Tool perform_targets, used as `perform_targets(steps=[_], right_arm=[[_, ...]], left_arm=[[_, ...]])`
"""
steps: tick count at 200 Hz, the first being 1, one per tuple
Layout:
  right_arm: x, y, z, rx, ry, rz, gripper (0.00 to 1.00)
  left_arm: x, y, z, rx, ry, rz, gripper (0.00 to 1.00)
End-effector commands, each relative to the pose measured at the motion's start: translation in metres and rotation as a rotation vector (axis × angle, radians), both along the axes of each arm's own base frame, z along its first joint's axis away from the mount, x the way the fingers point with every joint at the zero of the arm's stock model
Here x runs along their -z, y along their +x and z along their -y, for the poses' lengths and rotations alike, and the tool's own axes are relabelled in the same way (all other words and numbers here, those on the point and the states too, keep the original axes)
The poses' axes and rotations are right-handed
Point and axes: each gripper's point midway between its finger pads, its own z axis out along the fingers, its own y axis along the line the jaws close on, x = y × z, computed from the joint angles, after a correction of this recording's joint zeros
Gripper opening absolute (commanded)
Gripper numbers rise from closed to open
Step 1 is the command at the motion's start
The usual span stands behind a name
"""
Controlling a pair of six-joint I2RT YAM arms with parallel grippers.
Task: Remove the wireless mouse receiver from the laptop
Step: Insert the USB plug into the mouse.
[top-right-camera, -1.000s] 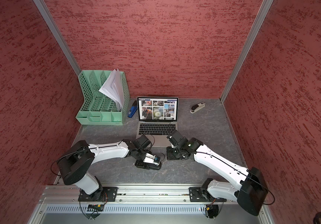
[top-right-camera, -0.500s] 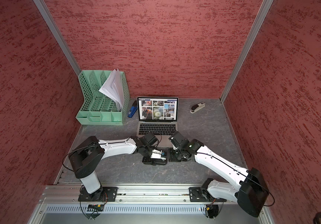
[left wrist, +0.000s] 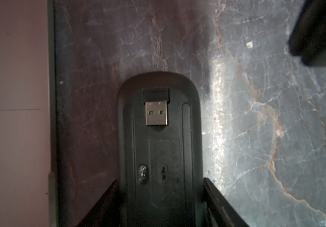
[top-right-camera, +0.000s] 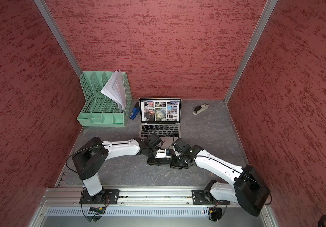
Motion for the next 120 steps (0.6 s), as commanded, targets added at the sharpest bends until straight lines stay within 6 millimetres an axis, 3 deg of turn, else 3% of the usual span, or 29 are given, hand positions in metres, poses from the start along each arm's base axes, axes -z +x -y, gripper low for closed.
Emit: perform_targets(steps=[1,48,78,120], right_arm=[[-0.02,0.023,-0.011,0.037,0.111,0.071,0.0],[-0.027,0.058,0.002,0.158,0.301,0.136,0.0],[-0.006,0.06,-0.001,0.134,0.345,0.072,0.0],[-0.008,0.065,-0.008,0.074,0.346,0.078,0.0]], left_arm=[[0.006,0.003,0.006,-0.046,-0.019,-0.006,0.43],[0.007,0.004,0.009,-0.079,-0.052,0.002,0.43],[0.008,0.005,0.008,-0.083,-0.056,0.01,0.43],[0.009,0.003,0.01,-0.078,-0.051,0.001,0.43]])
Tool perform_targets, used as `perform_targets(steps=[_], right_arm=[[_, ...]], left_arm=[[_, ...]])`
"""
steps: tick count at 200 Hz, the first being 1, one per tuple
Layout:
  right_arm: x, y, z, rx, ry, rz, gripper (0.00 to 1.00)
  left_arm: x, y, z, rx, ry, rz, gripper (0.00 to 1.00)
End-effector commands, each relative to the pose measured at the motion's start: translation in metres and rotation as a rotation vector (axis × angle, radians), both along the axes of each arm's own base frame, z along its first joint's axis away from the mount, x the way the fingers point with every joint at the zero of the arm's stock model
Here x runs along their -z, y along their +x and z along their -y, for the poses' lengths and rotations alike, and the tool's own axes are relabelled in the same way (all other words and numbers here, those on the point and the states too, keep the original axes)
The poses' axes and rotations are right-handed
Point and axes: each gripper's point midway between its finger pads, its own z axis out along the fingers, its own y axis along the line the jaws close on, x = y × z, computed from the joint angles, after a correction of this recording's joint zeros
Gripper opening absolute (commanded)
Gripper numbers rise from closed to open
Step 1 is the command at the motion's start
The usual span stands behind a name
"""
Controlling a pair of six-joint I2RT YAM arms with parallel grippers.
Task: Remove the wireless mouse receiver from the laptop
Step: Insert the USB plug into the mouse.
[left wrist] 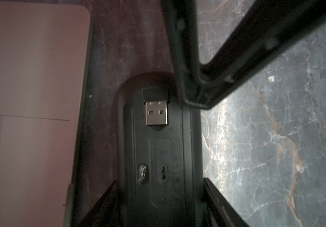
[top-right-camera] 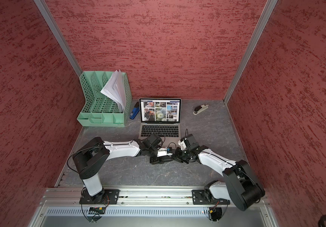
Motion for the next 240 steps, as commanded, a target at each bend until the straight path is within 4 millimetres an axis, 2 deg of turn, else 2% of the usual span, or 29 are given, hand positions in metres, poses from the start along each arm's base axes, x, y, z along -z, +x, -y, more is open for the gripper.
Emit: perform_targets(steps=[1,33,99,143,201,240], right_arm=[[-0.023,0.014,-0.012,-0.056,0.061,0.096,0.0],[-0.023,0.013,-0.007,-0.08,0.014,0.11,0.0],[-0.01,0.01,-0.003,-0.082,-0.023,0.076,0.0],[-0.001,0.016,-0.003,-0.089,-0.047,0.056,0.0],[-0.005,0.022,0.0,-0.086,-0.055,0.071,0.0],[0.001,0.02,0.002,-0.09,-0.068,0.056,0.0]], left_arm=[[0.009,-0.007,-0.003,0.004,0.026,-0.017,0.43],[0.013,-0.01,-0.004,0.015,0.042,-0.028,0.43],[0.014,-0.01,-0.005,0.022,0.052,-0.03,0.43],[0.015,-0.011,-0.006,0.026,0.06,-0.034,0.43],[0.016,-0.013,-0.008,0.037,0.07,-0.036,0.43],[0.017,-0.012,-0.009,0.037,0.073,-0.037,0.43]])
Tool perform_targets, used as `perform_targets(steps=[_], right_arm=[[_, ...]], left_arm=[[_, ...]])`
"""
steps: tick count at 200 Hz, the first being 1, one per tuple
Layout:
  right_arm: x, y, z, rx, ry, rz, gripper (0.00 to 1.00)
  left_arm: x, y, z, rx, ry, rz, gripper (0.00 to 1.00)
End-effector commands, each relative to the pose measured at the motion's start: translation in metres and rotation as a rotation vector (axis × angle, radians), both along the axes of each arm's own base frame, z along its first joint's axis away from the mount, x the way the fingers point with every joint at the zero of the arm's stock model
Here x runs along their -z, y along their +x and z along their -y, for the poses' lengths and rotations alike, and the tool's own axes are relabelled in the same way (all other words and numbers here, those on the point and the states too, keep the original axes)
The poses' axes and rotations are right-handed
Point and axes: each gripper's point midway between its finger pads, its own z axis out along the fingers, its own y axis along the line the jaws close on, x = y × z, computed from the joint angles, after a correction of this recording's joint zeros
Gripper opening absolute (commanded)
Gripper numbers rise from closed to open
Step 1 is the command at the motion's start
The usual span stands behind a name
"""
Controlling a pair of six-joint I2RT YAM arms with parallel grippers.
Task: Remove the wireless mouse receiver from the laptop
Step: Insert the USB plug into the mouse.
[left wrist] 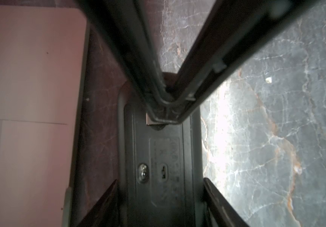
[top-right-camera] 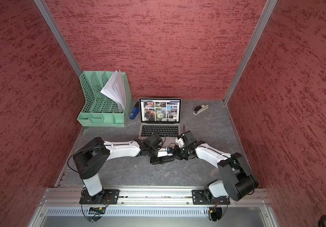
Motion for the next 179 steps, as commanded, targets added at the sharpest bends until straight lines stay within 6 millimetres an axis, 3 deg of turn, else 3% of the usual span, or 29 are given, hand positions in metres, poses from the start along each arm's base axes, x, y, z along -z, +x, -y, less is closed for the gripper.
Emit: perform_targets(steps=[1,85,179], right_arm=[[0.0,0.006,0.004,0.003,-0.022,0.018,0.0],[0.007,0.015,0.004,-0.001,-0.031,0.002,0.0],[0.022,0.005,0.011,0.003,-0.074,-0.057,0.0]], left_arm=[[0.017,-0.011,-0.01,0.025,0.07,-0.038,0.43],[0.017,-0.011,-0.011,0.031,0.08,-0.038,0.43],[0.02,-0.012,-0.01,0.035,0.09,-0.055,0.42]])
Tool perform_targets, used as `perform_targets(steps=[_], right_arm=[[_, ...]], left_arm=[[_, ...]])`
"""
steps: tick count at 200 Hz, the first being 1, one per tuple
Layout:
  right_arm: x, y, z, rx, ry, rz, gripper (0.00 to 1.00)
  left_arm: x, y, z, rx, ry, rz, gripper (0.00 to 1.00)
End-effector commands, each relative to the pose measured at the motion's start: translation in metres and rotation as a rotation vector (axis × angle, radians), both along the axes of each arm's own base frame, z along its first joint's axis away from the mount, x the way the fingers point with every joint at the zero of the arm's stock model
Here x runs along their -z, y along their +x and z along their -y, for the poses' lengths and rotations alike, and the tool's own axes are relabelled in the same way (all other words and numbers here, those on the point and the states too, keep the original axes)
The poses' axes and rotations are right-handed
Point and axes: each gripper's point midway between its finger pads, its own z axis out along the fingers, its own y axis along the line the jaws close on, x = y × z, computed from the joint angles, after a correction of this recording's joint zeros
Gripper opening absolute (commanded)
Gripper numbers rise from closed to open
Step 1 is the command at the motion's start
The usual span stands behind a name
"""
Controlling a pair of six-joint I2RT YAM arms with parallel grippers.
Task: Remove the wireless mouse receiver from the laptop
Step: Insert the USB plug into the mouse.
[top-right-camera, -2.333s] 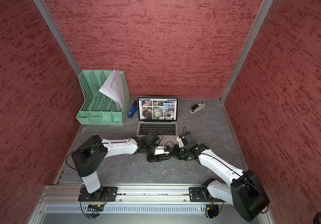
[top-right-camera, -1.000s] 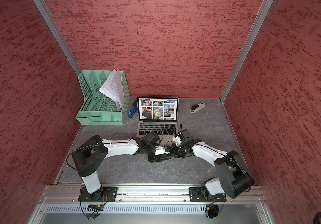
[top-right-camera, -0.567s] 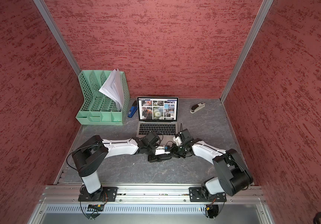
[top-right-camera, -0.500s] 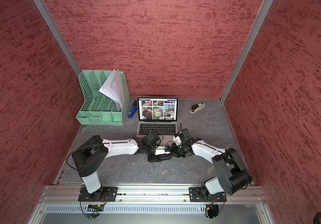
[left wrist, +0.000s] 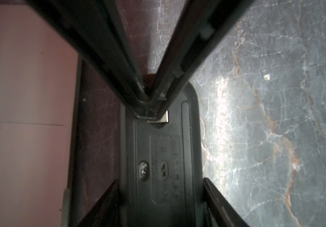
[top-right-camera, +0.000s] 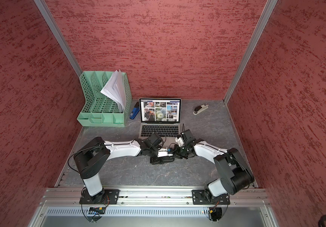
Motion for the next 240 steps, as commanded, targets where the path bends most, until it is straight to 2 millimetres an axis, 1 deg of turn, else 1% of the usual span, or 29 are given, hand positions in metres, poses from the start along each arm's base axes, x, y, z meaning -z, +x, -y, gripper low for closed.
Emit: perform_targets(steps=[1,65,102,122,154,200,240], right_arm=[[0.012,-0.003,0.009,0.013,-0.056,-0.041,0.0],[0.032,-0.009,0.02,0.032,-0.135,-0.107,0.0],[0.032,-0.009,0.025,0.038,-0.172,-0.106,0.0],[0.03,-0.012,0.028,0.03,-0.193,-0.1,0.0],[0.027,-0.018,0.025,0.001,-0.194,-0.094,0.0],[0.024,-0.019,0.016,-0.036,-0.186,-0.085,0.0],[0.028,-0.022,0.012,-0.057,-0.201,-0.097,0.0]], left_arm=[[0.02,-0.011,-0.01,0.02,0.072,-0.05,0.42],[0.021,-0.011,-0.01,0.024,0.079,-0.057,0.42],[0.022,-0.012,-0.013,0.017,0.082,-0.059,0.42],[0.022,-0.011,-0.012,0.018,0.081,-0.06,0.42],[0.023,-0.011,-0.011,0.018,0.082,-0.06,0.42],[0.023,-0.01,-0.01,0.018,0.079,-0.06,0.42],[0.022,-0.01,-0.01,0.018,0.079,-0.058,0.42]])
